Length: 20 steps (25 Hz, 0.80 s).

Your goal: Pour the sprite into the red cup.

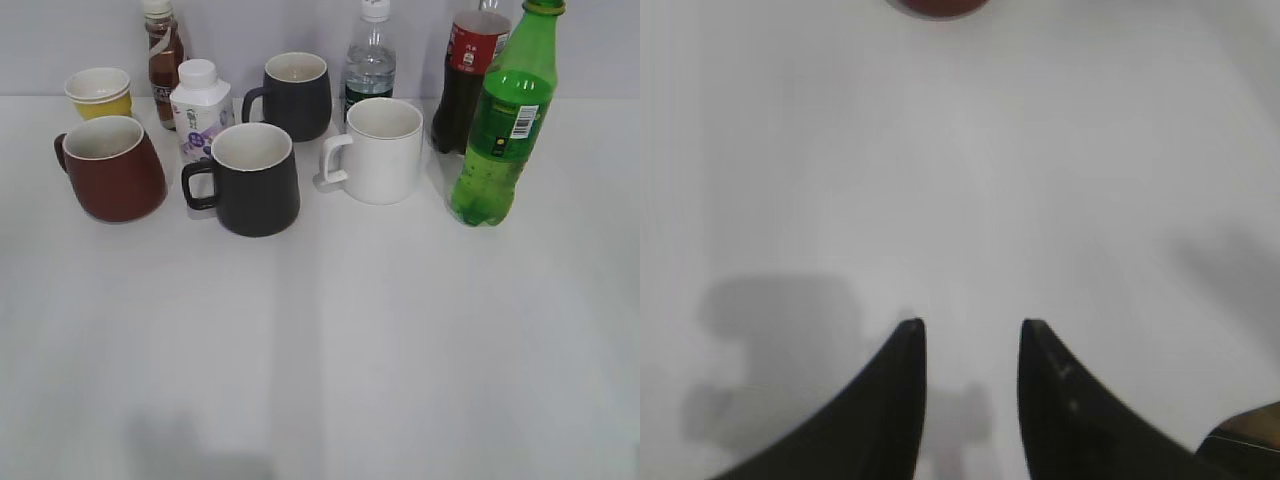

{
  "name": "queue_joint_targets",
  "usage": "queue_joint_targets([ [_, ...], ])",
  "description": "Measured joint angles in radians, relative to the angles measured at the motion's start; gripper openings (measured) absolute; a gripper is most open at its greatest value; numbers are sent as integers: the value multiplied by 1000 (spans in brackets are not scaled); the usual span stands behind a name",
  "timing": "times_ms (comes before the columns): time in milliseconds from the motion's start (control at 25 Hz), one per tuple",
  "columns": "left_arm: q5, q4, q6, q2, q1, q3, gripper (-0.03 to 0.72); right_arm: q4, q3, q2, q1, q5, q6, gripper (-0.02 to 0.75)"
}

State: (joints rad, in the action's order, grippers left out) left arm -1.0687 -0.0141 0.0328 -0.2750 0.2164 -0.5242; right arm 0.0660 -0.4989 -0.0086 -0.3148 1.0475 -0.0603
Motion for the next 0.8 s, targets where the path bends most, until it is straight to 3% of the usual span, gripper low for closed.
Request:
queue_joint_targets([
  [160,2,0,0,4,-41,1,246,-1,0,0,36,0,0,588],
  [360,2,0,0,95,-203,1,246,-1,0,0,209,-2,1,587],
  [480,2,0,0,181,-259,1,246,-1,0,0,250,-3,1,587],
  [800,2,0,0,283,-245,2,246,-1,0,-1,252,-5,1,587],
])
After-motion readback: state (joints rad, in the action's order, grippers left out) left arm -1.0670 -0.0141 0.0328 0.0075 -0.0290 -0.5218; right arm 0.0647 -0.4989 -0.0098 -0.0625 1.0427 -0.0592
